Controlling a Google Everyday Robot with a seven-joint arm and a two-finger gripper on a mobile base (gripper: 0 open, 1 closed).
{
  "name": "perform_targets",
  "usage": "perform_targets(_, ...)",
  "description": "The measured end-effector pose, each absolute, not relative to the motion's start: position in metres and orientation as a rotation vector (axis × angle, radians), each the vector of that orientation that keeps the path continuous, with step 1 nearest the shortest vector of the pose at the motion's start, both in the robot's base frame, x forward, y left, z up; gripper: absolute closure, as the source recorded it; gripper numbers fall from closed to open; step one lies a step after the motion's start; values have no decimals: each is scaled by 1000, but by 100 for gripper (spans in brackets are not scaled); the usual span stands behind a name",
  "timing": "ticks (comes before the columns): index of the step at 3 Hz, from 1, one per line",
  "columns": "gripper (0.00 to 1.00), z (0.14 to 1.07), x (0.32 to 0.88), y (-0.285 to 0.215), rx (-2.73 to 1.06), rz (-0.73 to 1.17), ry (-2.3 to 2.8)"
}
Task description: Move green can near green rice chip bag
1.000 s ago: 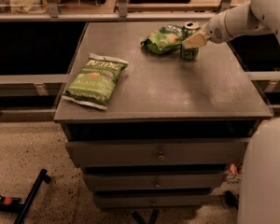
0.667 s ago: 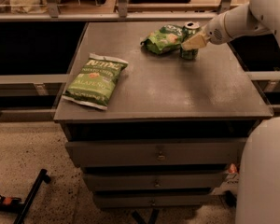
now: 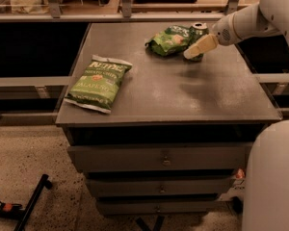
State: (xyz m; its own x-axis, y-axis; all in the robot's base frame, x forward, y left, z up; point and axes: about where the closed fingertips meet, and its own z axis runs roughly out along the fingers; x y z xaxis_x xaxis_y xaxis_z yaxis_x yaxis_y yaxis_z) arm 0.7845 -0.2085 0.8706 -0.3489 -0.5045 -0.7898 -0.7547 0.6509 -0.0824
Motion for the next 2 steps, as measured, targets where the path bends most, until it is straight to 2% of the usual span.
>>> perform_targets(1, 0, 884, 768, -236, -994, 354, 2054)
perform_targets(2, 0, 883, 766, -235, -1000, 358, 2058)
